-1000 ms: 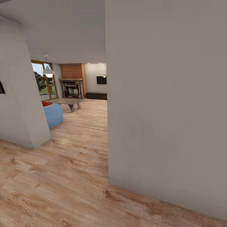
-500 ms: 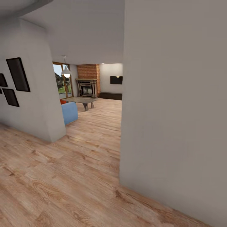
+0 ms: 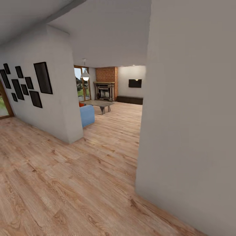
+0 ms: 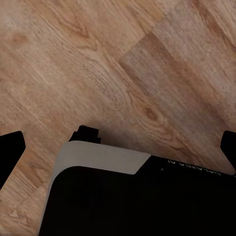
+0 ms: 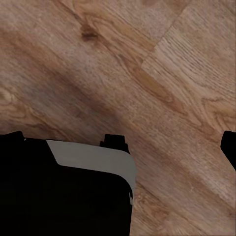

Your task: Move the two storage containers from the living room to the garage. In the garage, place one container on the floor and stack the other container on top of it (either order is fine).

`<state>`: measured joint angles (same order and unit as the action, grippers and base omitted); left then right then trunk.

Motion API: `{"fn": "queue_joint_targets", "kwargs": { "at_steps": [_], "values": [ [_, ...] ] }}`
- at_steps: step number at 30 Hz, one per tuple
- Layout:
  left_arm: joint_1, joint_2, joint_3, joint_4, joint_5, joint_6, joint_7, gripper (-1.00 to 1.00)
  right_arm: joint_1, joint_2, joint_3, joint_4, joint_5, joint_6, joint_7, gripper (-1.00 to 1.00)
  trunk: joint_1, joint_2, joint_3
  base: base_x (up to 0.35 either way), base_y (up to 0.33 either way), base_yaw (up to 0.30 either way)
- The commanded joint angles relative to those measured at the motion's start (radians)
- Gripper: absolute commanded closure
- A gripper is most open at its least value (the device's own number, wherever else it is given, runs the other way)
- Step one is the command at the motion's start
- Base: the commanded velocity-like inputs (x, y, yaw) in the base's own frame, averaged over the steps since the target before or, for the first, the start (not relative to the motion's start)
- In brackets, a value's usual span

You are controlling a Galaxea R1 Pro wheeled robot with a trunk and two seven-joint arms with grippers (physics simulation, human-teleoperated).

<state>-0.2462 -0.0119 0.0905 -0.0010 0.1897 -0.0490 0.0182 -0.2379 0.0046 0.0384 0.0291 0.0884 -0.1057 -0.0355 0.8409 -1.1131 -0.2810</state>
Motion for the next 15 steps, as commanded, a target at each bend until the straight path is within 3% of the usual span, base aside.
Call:
{"fn": "queue_joint_targets", "kwargs": {
  "at_steps": [1, 9, 15],
  "values": [
    [-0.001, 0.0, 0.008, 0.001, 0.0, -0.003, 0.002, -1.0, -0.001, 0.0, 0.003, 0.003, 0.009, -0.005, -0.004, -1.0, 0.0, -0.001, -0.001, 0.0, 0.0, 0.285],
    [-0.001, 0.0, 0.008, 0.001, -0.001, -0.003, 0.002, -1.0, -0.001, 0.0, 0.003, 0.003, 0.008, -0.005, -0.004, -1.0, 0.0, -0.001, -0.001, 0.001, 0.0, 0.284],
    [-0.001, 0.0, 0.008, 0.001, -0.001, 0.006, 0.001, -1.0, -0.001, 0.0, 0.003, 0.003, 0.008, -0.005, -0.004, -1.0, 0.0, -0.001, -0.001, 0.193, 0.049, 0.285]
  ]
}}
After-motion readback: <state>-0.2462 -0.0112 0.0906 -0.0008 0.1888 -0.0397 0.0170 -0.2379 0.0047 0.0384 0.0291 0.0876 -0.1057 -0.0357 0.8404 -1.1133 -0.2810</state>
